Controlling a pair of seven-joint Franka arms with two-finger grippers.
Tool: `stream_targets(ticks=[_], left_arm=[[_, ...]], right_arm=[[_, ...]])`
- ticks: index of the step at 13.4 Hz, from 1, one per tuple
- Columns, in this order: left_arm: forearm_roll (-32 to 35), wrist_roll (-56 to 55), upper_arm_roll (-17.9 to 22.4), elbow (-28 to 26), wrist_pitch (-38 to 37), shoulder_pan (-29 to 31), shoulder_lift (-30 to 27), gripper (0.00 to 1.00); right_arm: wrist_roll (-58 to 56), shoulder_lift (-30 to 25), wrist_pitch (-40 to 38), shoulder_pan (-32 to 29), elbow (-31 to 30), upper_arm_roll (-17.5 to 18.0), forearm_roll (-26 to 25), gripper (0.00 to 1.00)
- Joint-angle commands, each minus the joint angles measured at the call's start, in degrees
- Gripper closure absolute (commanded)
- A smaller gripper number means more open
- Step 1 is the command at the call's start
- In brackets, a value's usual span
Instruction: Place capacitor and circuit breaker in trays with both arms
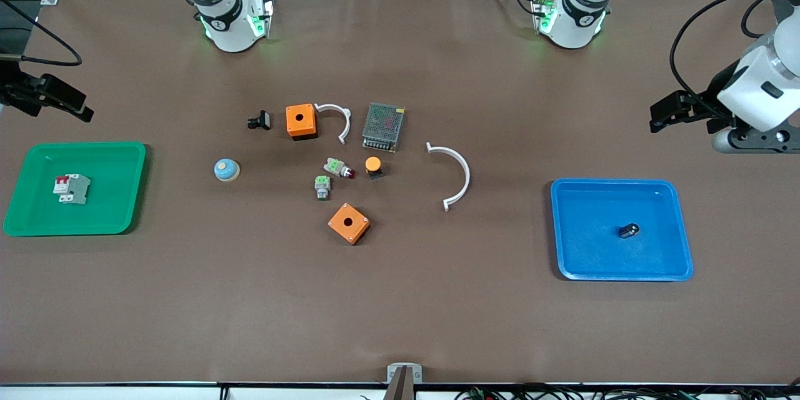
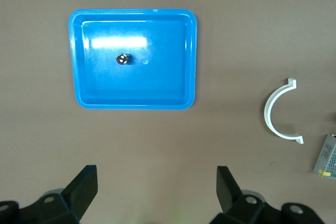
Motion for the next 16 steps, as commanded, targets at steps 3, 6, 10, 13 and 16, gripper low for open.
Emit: stream_targets(ticks=[3, 6, 10, 13, 16], left_arm=[[0.0, -0.4, -0.2, -15.3, 8.5, 0.8, -11.9, 0.0], [0.0, -0.1, -0.2, -14.8, 6.6, 0.8, -12.1, 0.0], [0.0, 0.5, -0.2, -12.0, 6.1, 0.6, -11.3, 0.0], [0.0, 0.4, -0.1, -9.0, 5.9, 0.8, -9.2, 0.0], [0.0, 0.3, 0.0, -7.9, 5.9, 1.0, -8.3, 0.0]], right_arm=[[0.0, 0.2, -0.4, -0.6, 1.0, 0.4, 0.6, 0.0], [0.0, 0.2, -0.4, -0.5, 1.0, 0.4, 0.7, 0.0], [0.0, 0.2, -0.4, -0.6, 1.0, 0.4, 0.6, 0.0], [0.0, 0.2, -0.4, -0.5, 1.1, 0.4, 0.7, 0.0], [0.0, 0.2, -0.4, -0.5, 1.0, 0.4, 0.7, 0.0]])
